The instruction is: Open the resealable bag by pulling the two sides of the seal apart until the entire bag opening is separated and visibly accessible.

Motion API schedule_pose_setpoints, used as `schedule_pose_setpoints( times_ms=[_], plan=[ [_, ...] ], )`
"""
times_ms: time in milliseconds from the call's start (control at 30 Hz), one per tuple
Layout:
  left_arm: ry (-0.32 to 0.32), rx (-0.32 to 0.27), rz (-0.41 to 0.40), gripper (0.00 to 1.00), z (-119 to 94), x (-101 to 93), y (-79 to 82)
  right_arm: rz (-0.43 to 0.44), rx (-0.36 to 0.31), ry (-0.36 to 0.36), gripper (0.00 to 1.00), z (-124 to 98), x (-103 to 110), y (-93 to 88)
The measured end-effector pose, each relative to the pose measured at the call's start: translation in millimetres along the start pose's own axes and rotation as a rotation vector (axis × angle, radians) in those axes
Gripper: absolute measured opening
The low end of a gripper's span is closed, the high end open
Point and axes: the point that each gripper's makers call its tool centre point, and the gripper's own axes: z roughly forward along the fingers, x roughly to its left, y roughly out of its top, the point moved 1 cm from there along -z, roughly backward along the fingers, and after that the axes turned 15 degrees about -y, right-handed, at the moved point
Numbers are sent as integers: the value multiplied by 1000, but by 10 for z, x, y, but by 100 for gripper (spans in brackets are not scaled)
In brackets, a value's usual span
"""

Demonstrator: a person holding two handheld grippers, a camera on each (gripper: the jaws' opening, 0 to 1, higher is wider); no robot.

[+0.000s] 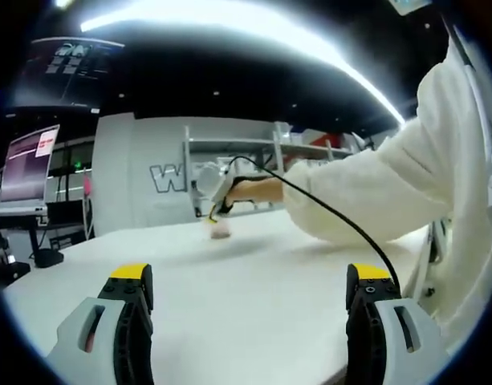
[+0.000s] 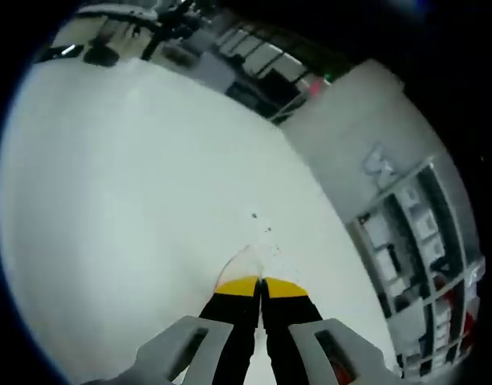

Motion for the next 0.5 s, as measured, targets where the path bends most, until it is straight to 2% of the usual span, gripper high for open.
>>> schedule_pose_setpoints(
  times_ms=[233, 367, 500],
  plan=[
    [7, 6, -4, 99, -41, 14, -27, 78, -5, 23, 0, 11, 144, 103],
    [10, 3, -3, 99, -56, 28, -19, 93, 9, 25, 0, 25, 244, 78],
    [9, 5, -1, 99, -56, 36, -19, 161, 6, 87, 0, 24, 418, 101]
  ],
)
